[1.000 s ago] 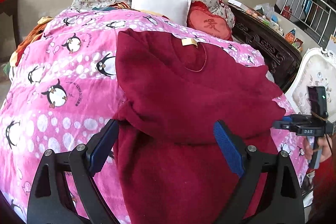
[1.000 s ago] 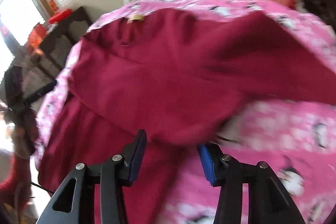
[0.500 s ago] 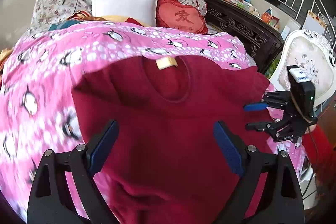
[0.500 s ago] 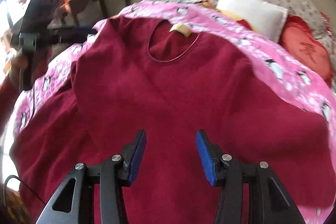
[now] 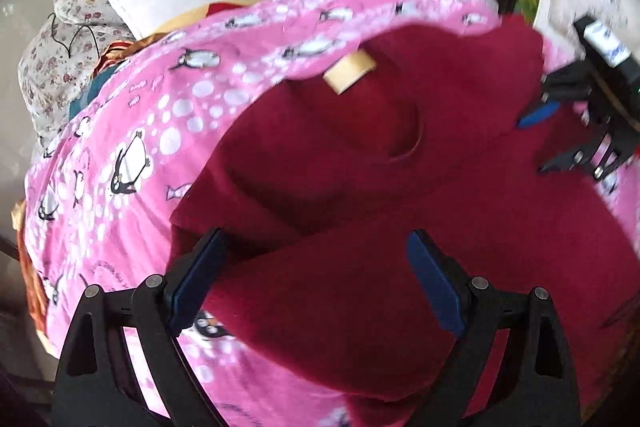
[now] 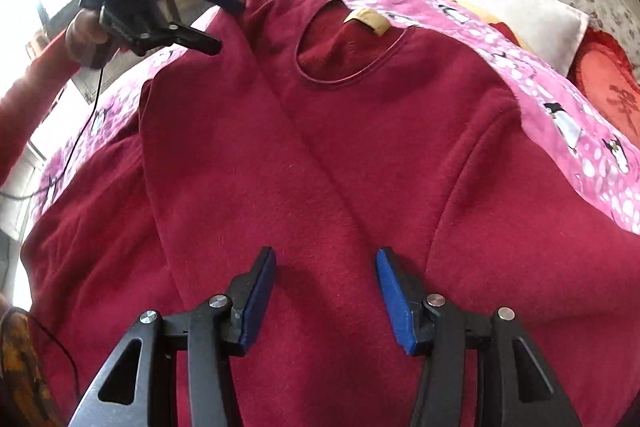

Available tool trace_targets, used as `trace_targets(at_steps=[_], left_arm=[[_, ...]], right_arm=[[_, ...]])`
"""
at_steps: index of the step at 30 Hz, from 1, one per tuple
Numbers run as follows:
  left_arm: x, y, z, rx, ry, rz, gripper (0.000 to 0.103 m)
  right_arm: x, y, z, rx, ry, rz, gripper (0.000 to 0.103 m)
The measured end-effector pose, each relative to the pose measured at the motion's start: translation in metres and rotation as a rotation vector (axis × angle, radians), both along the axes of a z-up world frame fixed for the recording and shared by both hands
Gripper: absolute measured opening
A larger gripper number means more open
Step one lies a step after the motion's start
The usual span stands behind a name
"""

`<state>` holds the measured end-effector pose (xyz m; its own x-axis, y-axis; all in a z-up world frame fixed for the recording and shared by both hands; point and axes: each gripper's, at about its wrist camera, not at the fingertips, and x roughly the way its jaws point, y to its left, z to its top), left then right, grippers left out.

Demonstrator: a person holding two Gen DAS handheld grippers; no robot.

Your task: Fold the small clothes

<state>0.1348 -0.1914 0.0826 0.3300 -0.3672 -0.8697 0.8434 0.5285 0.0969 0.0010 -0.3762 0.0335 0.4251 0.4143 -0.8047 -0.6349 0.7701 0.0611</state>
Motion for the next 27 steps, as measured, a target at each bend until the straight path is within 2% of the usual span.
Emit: trace_targets(at_steps=[4, 5, 6, 8, 9, 11, 12, 13, 15, 16, 20, 23, 24, 26, 27], left_arm=[[-0.005, -0.003, -0.026, 0.149, -0.015, -0.064, 0.092], [-0.007, -0.002, -0.035, 0.178, -0.027, -0.077, 0.092], [-0.006, -0.001, -0.039, 0.186, -0.031, -0.081, 0.092], [-0.002, 0.005, -0.042, 0.142, -0.013, -0.057, 0.090], [0.000, 0.009, -0.041, 0.115, -0.007, -0.035, 0.081], [0.007, 0.019, -0.038, 0.074, -0.004, 0.019, 0.064], [0.010, 0.024, -0.035, 0.045, 0.007, 0.042, 0.052], [0.015, 0.032, -0.032, 0.009, 0.018, 0.079, 0.036], [0.021, 0.043, -0.027, -0.026, 0.024, 0.130, 0.021], [0.023, 0.048, -0.025, -0.044, 0.027, 0.151, 0.018], [0.018, 0.057, -0.020, -0.076, -0.018, 0.193, 0.015], [0.021, 0.067, -0.012, -0.136, -0.043, 0.241, 0.015], [0.020, 0.069, -0.011, -0.161, -0.047, 0.257, 0.015], [0.024, 0.073, -0.013, -0.198, -0.031, 0.306, 0.015], [0.025, 0.074, -0.014, -0.210, -0.023, 0.324, 0.015]], right_arm=[[0.002, 0.002, -0.001, -0.010, 0.011, 0.003, 0.050], [0.001, 0.003, -0.001, -0.012, 0.004, -0.002, 0.047], [-0.001, 0.004, -0.001, -0.021, -0.009, -0.014, 0.036], [-0.004, 0.008, -0.004, -0.039, -0.019, -0.024, 0.023], [-0.009, 0.012, -0.004, -0.061, -0.044, -0.019, 0.015], [-0.015, 0.020, -0.001, -0.109, -0.093, -0.010, 0.009], [-0.017, 0.024, 0.004, -0.135, -0.117, -0.019, 0.008], [-0.018, 0.027, 0.009, -0.151, -0.142, -0.026, 0.008], [-0.018, 0.030, 0.027, -0.183, -0.225, -0.049, 0.007], [-0.016, 0.031, 0.037, -0.190, -0.265, -0.065, 0.007], [0.002, 0.026, 0.075, -0.216, -0.407, -0.165, 0.007], [0.016, 0.024, 0.083, -0.269, -0.475, -0.235, 0.007], [0.027, 0.021, 0.079, -0.277, -0.468, -0.273, 0.007], [0.052, 0.012, 0.063, -0.242, -0.384, -0.320, 0.007], [0.064, 0.009, 0.052, -0.240, -0.337, -0.339, 0.011]])
